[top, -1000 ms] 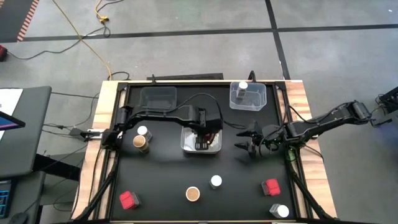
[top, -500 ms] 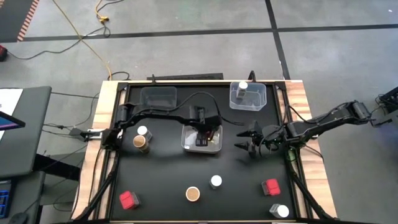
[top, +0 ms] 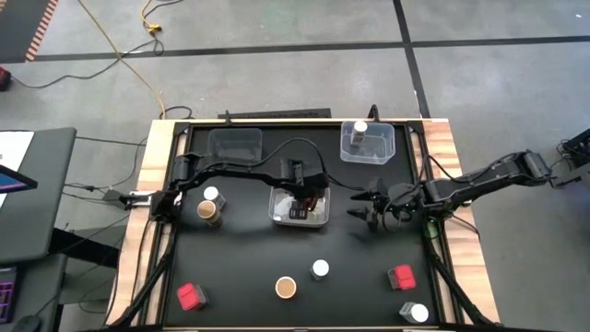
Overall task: Sort spices by type
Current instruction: Put the red seasoning can into the gray bin
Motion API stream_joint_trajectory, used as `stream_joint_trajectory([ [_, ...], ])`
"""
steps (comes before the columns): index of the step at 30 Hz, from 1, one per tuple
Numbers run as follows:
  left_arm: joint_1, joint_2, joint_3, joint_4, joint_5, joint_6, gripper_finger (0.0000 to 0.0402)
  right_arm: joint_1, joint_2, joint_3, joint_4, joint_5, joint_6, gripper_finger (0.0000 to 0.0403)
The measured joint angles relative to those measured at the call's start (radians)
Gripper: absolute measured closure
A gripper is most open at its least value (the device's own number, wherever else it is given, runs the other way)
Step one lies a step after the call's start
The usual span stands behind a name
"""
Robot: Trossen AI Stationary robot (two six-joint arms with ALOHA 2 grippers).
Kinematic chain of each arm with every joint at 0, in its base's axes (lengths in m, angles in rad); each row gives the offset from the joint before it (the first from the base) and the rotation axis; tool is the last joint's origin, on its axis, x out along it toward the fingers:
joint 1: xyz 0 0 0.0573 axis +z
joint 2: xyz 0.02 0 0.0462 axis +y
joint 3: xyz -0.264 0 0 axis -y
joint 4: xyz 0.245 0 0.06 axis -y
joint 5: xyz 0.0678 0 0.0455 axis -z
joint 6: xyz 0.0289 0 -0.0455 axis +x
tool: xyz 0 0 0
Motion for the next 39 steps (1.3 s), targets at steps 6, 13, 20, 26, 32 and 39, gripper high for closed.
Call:
stream_joint_trajectory([
  [6, 0.000, 0.000, 0.000, 0.023, 0.000, 0.003, 0.0158, -0.002, 0.000, 0.000, 0.000, 0.000, 0.000, 0.0101],
  [13, 0.000, 0.000, 0.000, 0.077, 0.000, 0.018, 0.0158, -0.002, 0.000, 0.000, 0.000, 0.000, 0.000, 0.0101],
  [20, 0.000, 0.000, 0.001, 0.079, 0.000, 0.023, 0.0158, -0.002, 0.000, 0.000, 0.000, 0.000, 0.001, 0.0101],
  [26, 0.000, 0.000, 0.001, 0.087, -0.001, 0.007, 0.0158, -0.002, 0.000, 0.000, 0.001, 0.000, 0.001, 0.0101],
  [32, 0.000, 0.000, 0.001, 0.087, -0.001, -0.015, 0.0158, -0.002, 0.000, 0.000, 0.004, 0.001, 0.001, 0.0101],
  [39, 0.000, 0.000, 0.001, 0.087, -0.001, -0.005, 0.0158, -0.002, 0.000, 0.000, 0.015, 0.001, 0.001, 0.0101],
])
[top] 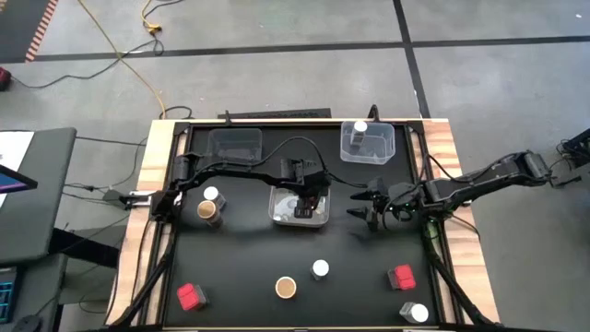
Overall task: Sort spices by type
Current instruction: Put the red seasoning can into the gray bin, then put the golden seasoning bottle into the black bin
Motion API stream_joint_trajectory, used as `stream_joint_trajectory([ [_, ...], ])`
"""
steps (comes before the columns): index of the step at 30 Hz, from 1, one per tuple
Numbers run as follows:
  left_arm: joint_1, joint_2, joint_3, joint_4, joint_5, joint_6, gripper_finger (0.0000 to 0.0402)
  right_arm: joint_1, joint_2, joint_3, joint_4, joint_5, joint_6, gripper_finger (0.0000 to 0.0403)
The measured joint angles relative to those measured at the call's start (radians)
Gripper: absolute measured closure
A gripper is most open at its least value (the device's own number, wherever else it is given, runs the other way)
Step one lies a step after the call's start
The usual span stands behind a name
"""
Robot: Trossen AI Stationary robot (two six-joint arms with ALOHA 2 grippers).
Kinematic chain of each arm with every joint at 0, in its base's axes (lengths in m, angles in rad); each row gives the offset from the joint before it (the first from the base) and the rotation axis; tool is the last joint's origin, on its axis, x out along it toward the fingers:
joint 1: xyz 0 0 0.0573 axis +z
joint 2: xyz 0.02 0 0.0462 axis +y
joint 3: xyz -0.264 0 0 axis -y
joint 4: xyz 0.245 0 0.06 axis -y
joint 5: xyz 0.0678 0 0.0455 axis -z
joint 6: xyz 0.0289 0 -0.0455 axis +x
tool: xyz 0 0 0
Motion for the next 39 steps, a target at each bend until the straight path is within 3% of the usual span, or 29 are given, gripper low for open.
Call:
stream_joint_trajectory([
  [18, 0.000, -0.001, 0.002, -0.013, -0.016, 0.006, 0.0098, 0.000, 0.000, 0.000, 0.000, 0.000, -0.001, 0.0101],
  [26, -0.002, -0.006, 0.118, -0.129, -0.029, -0.086, 0.0097, 0.000, 0.000, 0.000, -0.008, -0.028, -0.010, 0.0101],
  [31, -0.019, -0.006, 0.207, -0.266, -0.028, -0.192, 0.0097, 0.001, 0.000, 0.000, -0.039, -0.075, -0.014, 0.0101],
  [39, -0.046, -0.020, 0.311, -0.483, -0.026, -0.487, 0.0097, 0.024, 0.000, 0.000, -0.056, -0.079, -0.088, 0.0101],
])
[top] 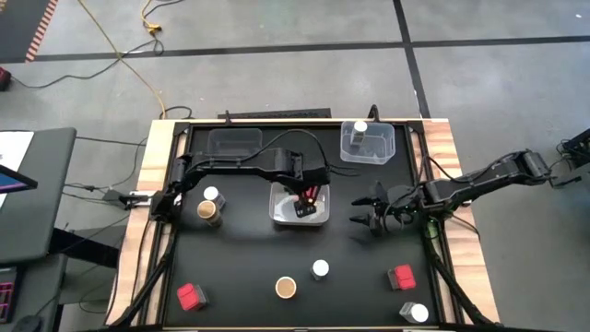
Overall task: Sort spices by type
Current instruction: Put the golden seasoning bottle into the black bin
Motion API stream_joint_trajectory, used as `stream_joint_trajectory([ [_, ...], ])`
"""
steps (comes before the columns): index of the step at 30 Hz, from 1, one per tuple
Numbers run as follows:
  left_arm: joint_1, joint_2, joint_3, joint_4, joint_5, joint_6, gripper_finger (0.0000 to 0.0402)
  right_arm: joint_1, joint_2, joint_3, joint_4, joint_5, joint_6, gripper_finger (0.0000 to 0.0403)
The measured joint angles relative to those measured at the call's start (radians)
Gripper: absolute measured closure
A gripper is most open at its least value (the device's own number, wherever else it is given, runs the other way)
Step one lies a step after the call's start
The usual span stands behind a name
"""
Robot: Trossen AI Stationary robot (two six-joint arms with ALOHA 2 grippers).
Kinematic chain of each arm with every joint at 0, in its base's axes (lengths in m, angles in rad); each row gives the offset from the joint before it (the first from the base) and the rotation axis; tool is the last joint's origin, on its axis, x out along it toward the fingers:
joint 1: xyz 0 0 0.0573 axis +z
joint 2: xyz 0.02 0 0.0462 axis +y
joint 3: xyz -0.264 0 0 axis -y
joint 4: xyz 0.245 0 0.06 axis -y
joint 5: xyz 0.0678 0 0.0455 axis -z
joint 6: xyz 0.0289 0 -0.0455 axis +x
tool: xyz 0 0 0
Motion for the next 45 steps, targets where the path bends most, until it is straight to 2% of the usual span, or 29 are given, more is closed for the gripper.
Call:
stream_joint_trajectory([
  [5, -0.046, -0.067, -0.033, -0.025, -0.023, -0.080, 0.0097, 0.013, 0.000, 0.000, -0.016, 0.000, 0.002, 0.0101],
  [9, -0.104, -0.160, -0.129, 0.016, -0.131, -0.147, 0.0097, 0.037, 0.000, 0.000, -0.018, 0.000, 0.025, 0.0101],
  [12, -0.136, -0.268, -0.265, 0.108, -0.169, -0.186, 0.0097, 0.056, 0.000, 0.000, -0.023, 0.000, 0.034, 0.0101],
  [19, -0.156, -0.577, -0.681, 0.329, -0.170, -0.324, 0.0097, 0.058, 0.000, 0.000, -0.019, 0.000, 0.034, 0.0101],
  [23, -0.157, -0.744, -0.872, 0.344, -0.177, -0.457, 0.0097, 0.038, 0.000, 0.000, -0.019, 0.000, 0.042, 0.0101],
  [27, -0.165, -0.886, -1.004, 0.340, -0.178, -0.586, 0.0097, 0.006, 0.000, 0.000, -0.019, 0.001, 0.106, 0.0101],
  [31, -0.165, -0.994, -1.074, 0.276, -0.176, -0.609, 0.0097, -0.030, 0.000, 0.000, -0.019, 0.001, 0.176, 0.0101],
  [35, -0.163, -1.062, -1.080, 0.194, -0.198, -0.637, 0.0097, -0.065, 0.000, 0.000, -0.019, 0.002, 0.229, 0.0101],
  [45, -0.161, -1.133, -1.081, 0.174, -0.190, -0.614, 0.0097, -0.132, 0.000, 0.000, -0.020, 0.004, 0.245, 0.0101],
])
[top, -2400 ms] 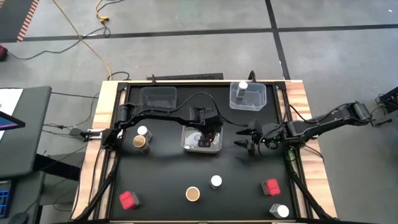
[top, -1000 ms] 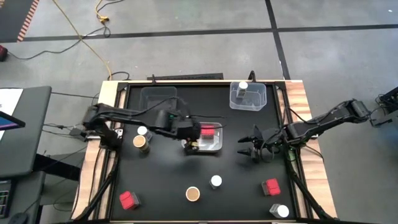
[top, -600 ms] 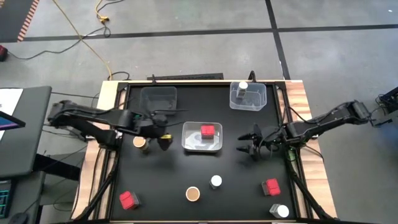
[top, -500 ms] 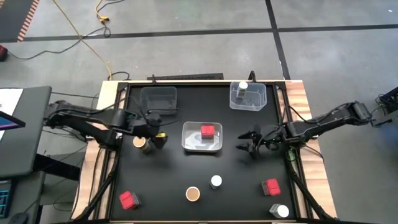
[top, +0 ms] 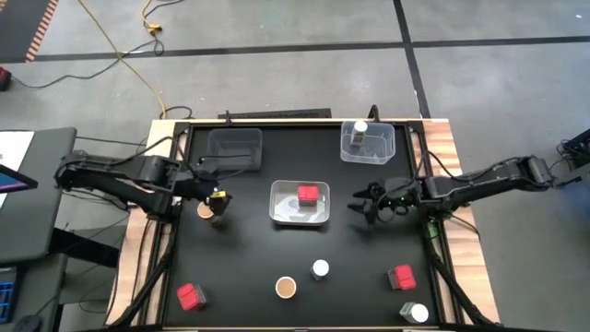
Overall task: Sort spices by type
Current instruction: Put the golden seasoning bottle into the black bin
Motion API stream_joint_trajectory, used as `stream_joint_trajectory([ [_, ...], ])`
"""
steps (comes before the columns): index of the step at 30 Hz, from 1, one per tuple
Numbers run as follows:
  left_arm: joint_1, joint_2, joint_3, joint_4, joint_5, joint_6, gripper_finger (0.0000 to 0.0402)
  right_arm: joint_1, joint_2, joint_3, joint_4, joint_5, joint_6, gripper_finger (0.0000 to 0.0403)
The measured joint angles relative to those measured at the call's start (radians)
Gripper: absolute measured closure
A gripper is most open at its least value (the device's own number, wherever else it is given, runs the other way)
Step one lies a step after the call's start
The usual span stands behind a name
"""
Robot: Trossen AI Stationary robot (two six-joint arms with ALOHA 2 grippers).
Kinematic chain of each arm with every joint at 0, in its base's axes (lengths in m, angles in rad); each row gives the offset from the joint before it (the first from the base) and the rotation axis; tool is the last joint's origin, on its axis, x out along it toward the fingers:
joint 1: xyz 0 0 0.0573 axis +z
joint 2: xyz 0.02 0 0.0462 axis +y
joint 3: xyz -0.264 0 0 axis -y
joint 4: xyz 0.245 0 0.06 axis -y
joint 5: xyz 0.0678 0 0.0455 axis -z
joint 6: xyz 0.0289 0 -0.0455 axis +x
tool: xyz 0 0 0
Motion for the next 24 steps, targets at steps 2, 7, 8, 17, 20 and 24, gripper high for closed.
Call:
stream_joint_trajectory([
  [2, 0.000, 0.000, 0.000, 0.012, 0.001, 0.025, 0.0097, -0.010, 0.000, 0.000, 0.000, 0.000, 0.000, 0.0101],
  [7, 0.000, 0.009, 0.000, 0.020, -0.011, 0.027, 0.0097, -0.033, 0.000, 0.000, -0.001, 0.000, -0.001, 0.0101],
  [8, 0.000, 0.008, 0.000, 0.020, -0.023, 0.021, 0.0097, -0.038, 0.000, 0.000, -0.001, 0.000, -0.007, 0.0101],
  [17, 0.000, 0.008, 0.000, 0.021, -0.109, -0.006, 0.0048, -0.057, 0.000, 0.000, -0.009, 0.000, -0.008, 0.0101],
  [20, 0.000, 0.008, 0.000, 0.022, -0.106, -0.014, 0.0032, -0.057, 0.000, 0.000, -0.009, 0.000, -0.009, 0.0101],
  [24, 0.000, 0.008, 0.000, 0.029, -0.089, -0.061, 0.0030, -0.063, 0.000, 0.000, -0.009, 0.000, -0.009, 0.0101],
])
